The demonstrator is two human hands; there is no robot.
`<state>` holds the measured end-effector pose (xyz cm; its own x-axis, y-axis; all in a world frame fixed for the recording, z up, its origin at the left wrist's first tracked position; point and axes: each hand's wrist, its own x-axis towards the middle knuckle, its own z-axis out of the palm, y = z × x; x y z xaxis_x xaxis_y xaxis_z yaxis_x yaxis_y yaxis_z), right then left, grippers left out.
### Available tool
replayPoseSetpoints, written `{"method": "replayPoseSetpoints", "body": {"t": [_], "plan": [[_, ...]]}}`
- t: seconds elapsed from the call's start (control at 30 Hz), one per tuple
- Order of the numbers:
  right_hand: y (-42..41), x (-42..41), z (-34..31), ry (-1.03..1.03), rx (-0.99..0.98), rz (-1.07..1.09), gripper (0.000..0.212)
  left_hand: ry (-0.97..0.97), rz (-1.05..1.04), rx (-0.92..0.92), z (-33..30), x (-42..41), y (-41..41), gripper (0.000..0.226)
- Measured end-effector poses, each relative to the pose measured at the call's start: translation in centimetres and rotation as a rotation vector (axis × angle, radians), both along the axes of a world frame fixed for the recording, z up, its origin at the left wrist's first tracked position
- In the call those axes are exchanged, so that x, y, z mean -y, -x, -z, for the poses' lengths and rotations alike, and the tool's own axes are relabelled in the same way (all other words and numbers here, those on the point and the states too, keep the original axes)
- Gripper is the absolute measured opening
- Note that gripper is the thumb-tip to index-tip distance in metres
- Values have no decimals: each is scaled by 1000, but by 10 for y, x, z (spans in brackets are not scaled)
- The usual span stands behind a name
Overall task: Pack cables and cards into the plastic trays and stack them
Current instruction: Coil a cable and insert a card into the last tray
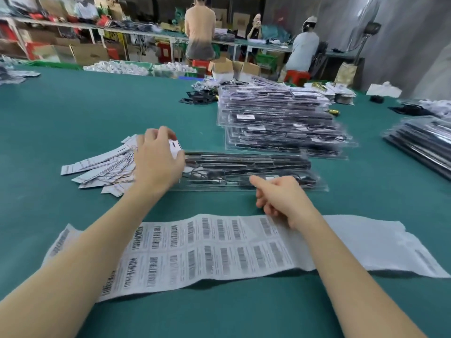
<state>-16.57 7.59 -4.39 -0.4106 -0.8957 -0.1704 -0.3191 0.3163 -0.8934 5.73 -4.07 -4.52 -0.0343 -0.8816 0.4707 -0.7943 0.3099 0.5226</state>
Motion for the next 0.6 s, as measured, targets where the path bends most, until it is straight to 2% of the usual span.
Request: {"method": "replayPoseSetpoints", "body": {"t": [0.07, 0.1, 0.13, 0.17, 0.23, 0.3, 0.37, 0.47, 0.6], "plan": [[-9, 3, 4, 193, 18, 68, 54, 196, 124, -41, -13, -19, 14, 16], [-13, 5, 6, 282, 42, 106, 56, 163, 256, -79, -21, -29, 22, 10], [-17, 7, 6, 347, 52, 137, 58, 39, 394, -76, -29, -39, 32, 10], [-19, 8, 7, 386, 50, 160, 58, -126, 512, -1, -36, -49, 40, 15], [-21, 10, 9, 426, 52, 202, 57, -365, 647, 290, -40, -65, 54, 39], [-20, 10, 10, 460, 64, 241, 57, -448, 642, 530, -37, -75, 64, 61], [-19, 10, 10, 478, 86, 256, 57, -476, 595, 606, -32, -79, 68, 68], [-20, 10, 10, 512, 105, 236, 57, -561, 599, 566, -30, -77, 71, 59], [-20, 10, 5, 566, -31, 142, 42, -584, 687, 440, -27, -69, 69, 21]]}}
